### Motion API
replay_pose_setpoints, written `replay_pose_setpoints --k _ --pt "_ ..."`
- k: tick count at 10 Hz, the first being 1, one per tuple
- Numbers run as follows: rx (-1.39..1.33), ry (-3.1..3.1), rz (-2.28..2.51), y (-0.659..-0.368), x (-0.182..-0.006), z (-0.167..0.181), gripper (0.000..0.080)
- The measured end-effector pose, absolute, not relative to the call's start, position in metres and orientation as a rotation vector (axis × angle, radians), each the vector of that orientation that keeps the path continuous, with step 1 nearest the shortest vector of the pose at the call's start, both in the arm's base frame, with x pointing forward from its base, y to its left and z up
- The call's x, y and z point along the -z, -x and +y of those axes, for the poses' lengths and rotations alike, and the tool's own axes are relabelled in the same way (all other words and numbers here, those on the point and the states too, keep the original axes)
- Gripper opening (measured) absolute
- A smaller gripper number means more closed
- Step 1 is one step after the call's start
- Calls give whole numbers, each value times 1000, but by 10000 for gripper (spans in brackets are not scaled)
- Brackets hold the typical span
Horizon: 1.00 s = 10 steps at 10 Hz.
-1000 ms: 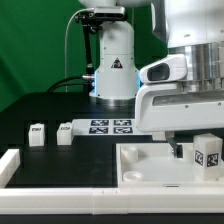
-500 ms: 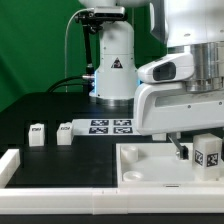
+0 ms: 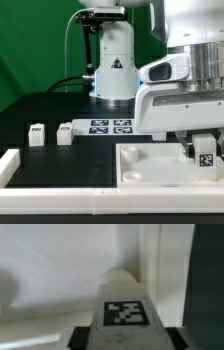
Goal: Assemble one leg
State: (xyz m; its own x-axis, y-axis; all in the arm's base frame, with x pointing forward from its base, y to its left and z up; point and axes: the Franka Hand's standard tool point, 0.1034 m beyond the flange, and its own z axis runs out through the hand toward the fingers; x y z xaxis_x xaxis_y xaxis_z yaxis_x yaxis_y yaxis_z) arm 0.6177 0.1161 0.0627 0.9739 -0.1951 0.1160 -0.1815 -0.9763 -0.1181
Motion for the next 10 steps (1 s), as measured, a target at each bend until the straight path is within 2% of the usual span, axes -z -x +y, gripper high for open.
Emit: replay_pose_setpoints --k 6,9,10 --pt "102 2532 1581 -614 -62 122 290" --pt "80 2316 1875 -614 -62 123 290" --pt "83 2344 1841 -614 -62 123 290"
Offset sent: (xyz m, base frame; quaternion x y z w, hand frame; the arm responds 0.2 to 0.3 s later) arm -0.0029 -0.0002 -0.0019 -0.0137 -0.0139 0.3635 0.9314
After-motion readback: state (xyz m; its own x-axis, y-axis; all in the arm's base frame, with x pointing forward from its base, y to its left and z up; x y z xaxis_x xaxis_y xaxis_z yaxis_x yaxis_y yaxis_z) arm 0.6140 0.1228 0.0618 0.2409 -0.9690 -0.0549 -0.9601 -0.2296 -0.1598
